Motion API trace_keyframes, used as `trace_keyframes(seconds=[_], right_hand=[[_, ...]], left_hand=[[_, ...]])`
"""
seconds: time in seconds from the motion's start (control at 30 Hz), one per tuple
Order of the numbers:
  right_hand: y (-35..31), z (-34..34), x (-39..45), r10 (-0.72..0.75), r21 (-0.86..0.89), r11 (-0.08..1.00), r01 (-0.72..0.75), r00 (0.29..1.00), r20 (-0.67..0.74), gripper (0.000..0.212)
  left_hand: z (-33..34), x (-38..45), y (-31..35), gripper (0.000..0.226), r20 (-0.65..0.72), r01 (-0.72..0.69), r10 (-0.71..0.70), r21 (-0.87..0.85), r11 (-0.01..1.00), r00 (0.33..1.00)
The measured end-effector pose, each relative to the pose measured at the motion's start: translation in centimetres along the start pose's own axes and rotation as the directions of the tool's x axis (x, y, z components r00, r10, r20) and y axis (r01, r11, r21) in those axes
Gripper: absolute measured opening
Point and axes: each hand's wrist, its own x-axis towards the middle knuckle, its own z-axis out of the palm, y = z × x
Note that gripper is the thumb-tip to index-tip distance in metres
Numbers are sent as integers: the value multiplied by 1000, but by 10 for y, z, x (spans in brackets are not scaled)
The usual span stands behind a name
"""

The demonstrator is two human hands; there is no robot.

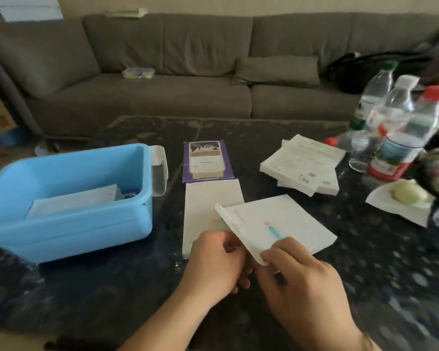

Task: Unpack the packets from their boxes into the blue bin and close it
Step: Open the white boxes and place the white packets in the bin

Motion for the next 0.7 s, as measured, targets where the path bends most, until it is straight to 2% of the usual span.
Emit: trace_keyframes(seconds=[0.1,0.2,0.33,0.43,0.6,0.7], right_hand=[[6,-2,-4,10,68,998,-7,999,-51,15],[11,-1,-8,14,102,995,-5,996,-88,16],[13,1,-13,6,120,993,5,996,-94,14],[15,2,-13,6,144,990,11,993,-117,16],[15,-4,-2,58,189,982,-25,984,-170,30],[20,-7,0,119,232,970,-78,978,-170,22]], left_hand=[[6,4,5,32,-10,87,-88,-40,995,996],[10,6,8,41,-45,110,-112,-47,993,993],[16,11,11,28,-86,131,-137,-69,989,987],[18,12,9,30,-95,113,-122,-91,989,988],[15,7,13,15,-21,64,-68,-158,985,997],[2,2,8,15,44,84,-76,-229,970,996]])
